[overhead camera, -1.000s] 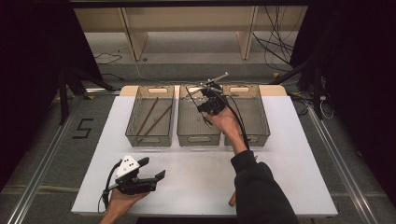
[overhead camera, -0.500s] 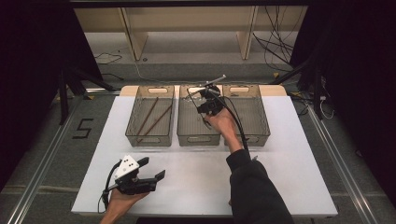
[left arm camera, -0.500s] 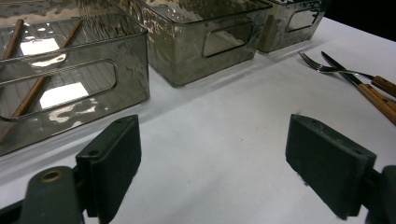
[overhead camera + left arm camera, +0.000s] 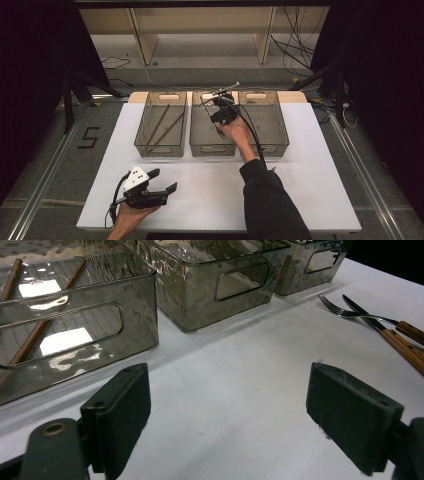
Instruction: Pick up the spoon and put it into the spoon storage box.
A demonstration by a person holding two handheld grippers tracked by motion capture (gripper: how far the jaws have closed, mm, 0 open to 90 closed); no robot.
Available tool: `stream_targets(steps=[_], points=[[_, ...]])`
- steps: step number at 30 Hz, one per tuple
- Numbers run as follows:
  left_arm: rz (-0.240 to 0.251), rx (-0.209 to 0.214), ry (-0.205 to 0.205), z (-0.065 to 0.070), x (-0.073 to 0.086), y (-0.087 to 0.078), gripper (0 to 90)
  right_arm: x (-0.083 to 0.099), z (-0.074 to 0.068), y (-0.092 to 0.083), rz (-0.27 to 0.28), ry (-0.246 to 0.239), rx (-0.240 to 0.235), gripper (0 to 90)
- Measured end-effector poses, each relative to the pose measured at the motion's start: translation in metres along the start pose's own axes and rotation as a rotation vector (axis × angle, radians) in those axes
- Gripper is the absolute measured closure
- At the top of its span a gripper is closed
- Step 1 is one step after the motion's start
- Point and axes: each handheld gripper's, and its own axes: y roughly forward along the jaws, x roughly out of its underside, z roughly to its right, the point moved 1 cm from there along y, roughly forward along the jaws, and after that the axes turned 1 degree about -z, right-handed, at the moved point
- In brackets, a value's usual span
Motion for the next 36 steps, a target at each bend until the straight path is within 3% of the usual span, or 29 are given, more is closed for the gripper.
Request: stream_targets(steps=[6,11,17,26,36], points=[[-0.001,0.001,-0.001,0.0,0.0,0.0,17.4,0.001,0.0,0.005,-0.008,0.003,-0.001,88.9],[0.001,-0.001,0.001,-0.001,0.0,-0.001,17.4,0.0,-0.003,0.004,0.01,0.007,-0.049,73.6],[0.0,0.0,-0.003,0.0,0.0,0.0,17.3,0.001,-0.006,-0.005,0.021,-0.021,-0.081,64.3],[-0.002,-0.001,-0.005,0.0,0.0,0.0,17.2,0.012,-0.012,-0.031,0.031,-0.094,-0.125,49.7],[-0.003,-0.005,0.001,0.0,0.0,0.001,17.2,0.046,-0.015,-0.071,0.041,-0.147,-0.151,40.7]])
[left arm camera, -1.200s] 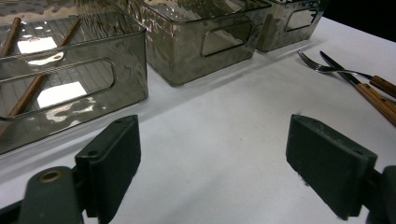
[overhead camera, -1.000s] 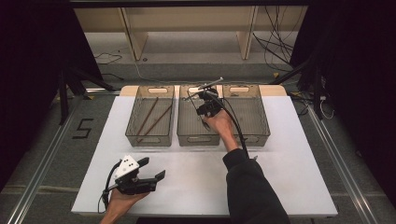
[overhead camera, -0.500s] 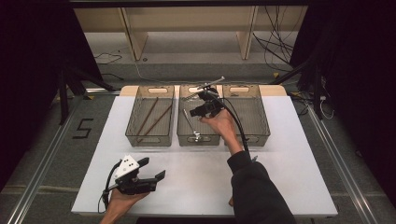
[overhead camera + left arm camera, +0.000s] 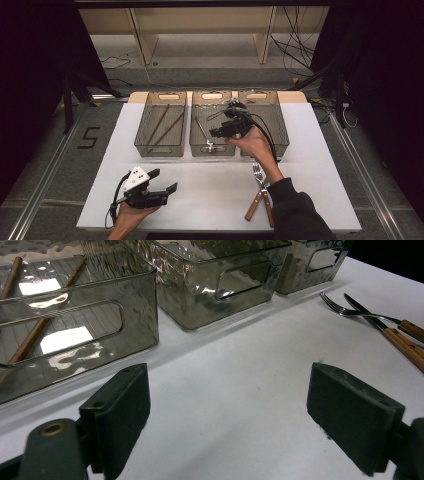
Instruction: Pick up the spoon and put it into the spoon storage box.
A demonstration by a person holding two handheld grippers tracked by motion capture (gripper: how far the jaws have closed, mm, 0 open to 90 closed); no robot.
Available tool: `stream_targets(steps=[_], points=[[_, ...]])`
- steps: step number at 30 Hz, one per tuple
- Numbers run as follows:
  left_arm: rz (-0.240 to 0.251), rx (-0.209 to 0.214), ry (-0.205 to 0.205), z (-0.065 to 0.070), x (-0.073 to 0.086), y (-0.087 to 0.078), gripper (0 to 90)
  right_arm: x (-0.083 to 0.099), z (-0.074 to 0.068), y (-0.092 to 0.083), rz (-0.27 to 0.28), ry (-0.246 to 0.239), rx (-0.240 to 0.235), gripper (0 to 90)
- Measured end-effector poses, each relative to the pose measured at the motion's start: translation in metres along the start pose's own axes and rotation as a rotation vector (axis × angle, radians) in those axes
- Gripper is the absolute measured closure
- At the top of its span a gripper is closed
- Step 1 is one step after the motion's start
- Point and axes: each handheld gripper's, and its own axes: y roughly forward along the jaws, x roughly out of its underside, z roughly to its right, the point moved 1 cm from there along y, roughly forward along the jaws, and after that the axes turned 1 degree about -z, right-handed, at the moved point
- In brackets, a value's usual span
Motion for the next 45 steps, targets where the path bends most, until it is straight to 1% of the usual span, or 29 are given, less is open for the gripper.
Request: stream_targets(steps=[1,4,5,8,11,15,17,20,25,27,32,35,36,45], points=[[0.002,0.001,-0.003,0.0,0.0,0.0,17.1,0.004,-0.001,-0.004,-0.001,-0.011,-0.004,40.3],[0.002,0.002,-0.011,-0.001,0.0,0.0,17.1,0.017,-0.006,-0.014,-0.001,-0.021,-0.004,39.2],[0.0,0.001,-0.006,-0.001,0.0,0.0,17.2,0.022,-0.007,-0.017,-0.002,-0.027,-0.008,39.0],[0.001,0.003,-0.004,0.0,0.0,0.0,17.2,0.034,-0.01,-0.026,0.004,-0.033,-0.009,38.7],[-0.001,0.003,-0.003,0.0,0.0,0.001,17.1,0.046,-0.013,-0.033,0.007,-0.035,0.01,38.5],[-0.002,0.002,-0.004,0.0,0.0,0.0,17.1,0.063,-0.013,-0.04,0.011,-0.031,0.005,38.4],[-0.002,0.001,-0.003,0.0,0.0,0.0,17.1,0.072,-0.013,-0.042,0.004,-0.032,0.014,38.2],[-0.002,0.002,-0.002,0.0,0.0,0.0,17.1,0.084,-0.012,-0.043,-0.01,-0.029,0.013,37.9],[0.0,0.001,-0.002,0.0,0.0,0.0,17.1,0.1,-0.011,-0.046,-0.011,-0.013,0.016,36.1],[0.002,0.002,-0.003,0.0,0.0,0.0,17.1,0.104,-0.011,-0.046,-0.025,-0.016,0.025,34.4],[0.002,0.003,-0.002,0.0,0.0,0.0,17.1,0.114,-0.012,-0.046,-0.037,-0.013,0.028,33.6],[0.002,0.003,-0.003,0.0,0.0,0.0,17.1,0.121,-0.012,-0.046,-0.055,-0.017,0.032,33.2],[0.003,0.003,-0.002,0.0,0.0,0.0,17.1,0.123,-0.012,-0.046,-0.06,-0.009,0.035,33.1],[0.003,0.002,-0.002,0.001,0.0,0.0,17.1,0.142,-0.011,-0.049,-0.091,0.006,0.058,32.3]])
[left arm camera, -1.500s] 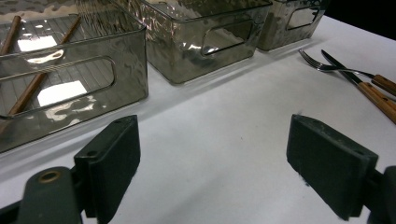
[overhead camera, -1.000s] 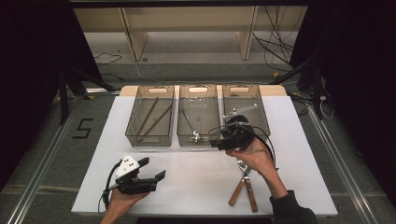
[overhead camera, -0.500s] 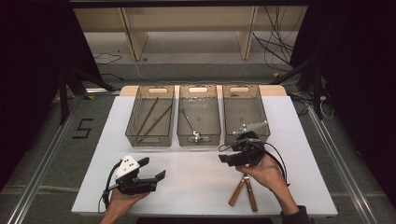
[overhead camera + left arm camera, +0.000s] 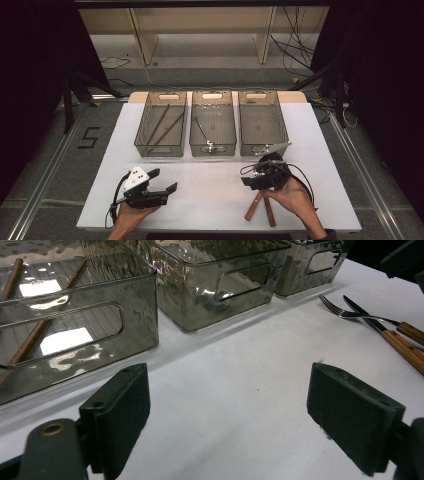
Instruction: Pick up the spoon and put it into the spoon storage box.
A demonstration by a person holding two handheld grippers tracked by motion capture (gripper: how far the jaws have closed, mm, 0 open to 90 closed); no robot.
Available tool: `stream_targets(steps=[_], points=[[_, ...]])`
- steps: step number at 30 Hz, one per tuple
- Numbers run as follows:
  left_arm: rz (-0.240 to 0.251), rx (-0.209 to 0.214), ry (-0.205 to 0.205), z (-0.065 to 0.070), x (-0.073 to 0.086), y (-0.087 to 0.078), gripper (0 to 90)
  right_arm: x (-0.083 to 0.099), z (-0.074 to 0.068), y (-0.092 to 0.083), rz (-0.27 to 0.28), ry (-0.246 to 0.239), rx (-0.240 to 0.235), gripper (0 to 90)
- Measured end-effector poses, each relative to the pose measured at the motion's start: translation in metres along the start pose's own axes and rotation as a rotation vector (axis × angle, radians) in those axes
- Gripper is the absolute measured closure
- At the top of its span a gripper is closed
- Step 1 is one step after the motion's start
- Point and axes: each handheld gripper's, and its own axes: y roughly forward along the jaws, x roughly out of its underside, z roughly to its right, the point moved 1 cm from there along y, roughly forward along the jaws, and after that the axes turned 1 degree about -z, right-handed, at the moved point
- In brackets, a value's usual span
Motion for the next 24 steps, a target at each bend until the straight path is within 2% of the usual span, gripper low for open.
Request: stream_targets(steps=[10,24], points=[[0.001,0.001,-0.001,0.0,0.0,0.0,17.1,0.017,0.003,0.0,-0.047,0.017,0.023,31.8],[0.002,0.001,-0.002,0.0,0.0,0.0,17.1,0.03,0.002,0.0,-0.097,0.021,0.05,32.0]])
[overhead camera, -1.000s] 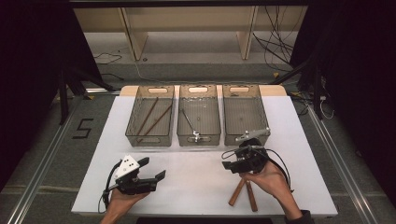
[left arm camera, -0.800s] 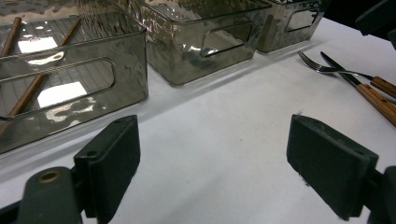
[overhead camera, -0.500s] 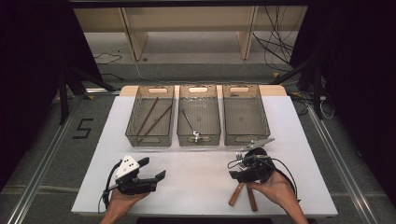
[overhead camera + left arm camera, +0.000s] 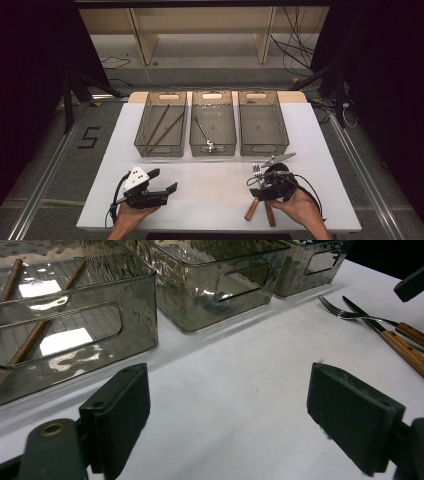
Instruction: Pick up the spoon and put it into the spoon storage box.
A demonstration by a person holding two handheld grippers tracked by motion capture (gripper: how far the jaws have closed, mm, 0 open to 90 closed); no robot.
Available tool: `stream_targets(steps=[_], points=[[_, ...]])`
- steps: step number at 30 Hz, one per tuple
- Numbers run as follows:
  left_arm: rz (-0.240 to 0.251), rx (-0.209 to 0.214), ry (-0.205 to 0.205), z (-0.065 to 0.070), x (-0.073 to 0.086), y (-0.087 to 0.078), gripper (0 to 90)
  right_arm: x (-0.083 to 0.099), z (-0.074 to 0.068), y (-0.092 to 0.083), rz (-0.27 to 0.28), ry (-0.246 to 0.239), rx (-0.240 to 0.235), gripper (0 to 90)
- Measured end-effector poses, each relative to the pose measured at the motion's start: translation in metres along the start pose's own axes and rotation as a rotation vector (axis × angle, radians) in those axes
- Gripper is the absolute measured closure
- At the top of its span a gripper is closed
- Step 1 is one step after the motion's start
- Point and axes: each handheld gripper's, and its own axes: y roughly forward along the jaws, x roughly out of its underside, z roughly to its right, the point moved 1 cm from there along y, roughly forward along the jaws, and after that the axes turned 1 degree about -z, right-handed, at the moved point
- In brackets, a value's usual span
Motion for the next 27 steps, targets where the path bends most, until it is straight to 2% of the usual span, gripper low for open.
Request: stream_targets(steps=[15,27], points=[[-0.002,-0.004,0.0,-0.001,0.0,0.001,17.1,0.011,-0.001,0.005,-0.059,0.003,0.022,34.4],[-0.002,-0.003,-0.001,0.0,0.0,0.001,17.1,0.019,0.001,0.006,-0.108,0.016,0.053,41.2]])
